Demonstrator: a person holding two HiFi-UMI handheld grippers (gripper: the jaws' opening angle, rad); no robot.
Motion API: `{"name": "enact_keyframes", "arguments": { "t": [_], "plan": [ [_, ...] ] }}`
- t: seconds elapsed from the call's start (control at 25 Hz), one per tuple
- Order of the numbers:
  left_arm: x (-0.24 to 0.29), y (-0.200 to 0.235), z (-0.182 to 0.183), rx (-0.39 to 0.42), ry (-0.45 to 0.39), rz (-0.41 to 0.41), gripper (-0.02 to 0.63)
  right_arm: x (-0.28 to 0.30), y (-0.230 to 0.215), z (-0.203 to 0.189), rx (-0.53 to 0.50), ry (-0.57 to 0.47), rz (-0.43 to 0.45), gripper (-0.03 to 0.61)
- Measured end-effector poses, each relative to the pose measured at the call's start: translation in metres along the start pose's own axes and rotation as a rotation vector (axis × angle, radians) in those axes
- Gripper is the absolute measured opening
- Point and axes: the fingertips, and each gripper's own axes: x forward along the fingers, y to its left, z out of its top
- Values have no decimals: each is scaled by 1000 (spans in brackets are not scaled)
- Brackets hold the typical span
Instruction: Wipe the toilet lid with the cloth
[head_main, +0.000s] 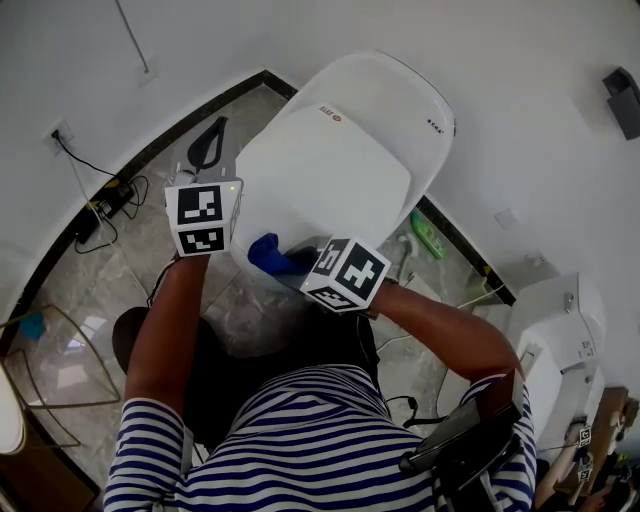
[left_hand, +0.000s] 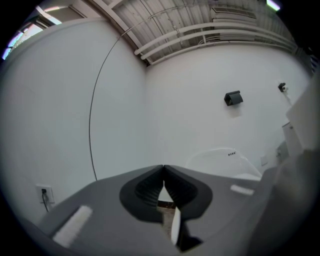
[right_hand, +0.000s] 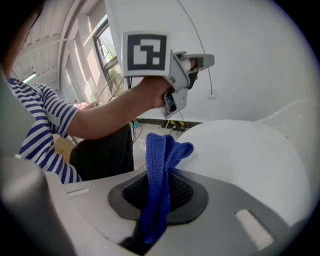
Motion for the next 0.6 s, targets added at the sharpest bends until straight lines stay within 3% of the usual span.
{"name": "enact_keyframes", "arguments": {
  "t": [0.36,0.6],
  "plan": [
    [15,-23,-4,-11,15,-39,5,-56,-109,56,170,-436,-296,61],
    [27,-35,-12,-28,29,-29,5,-89,-172,75,263,-665,-515,61]
  ]
}}
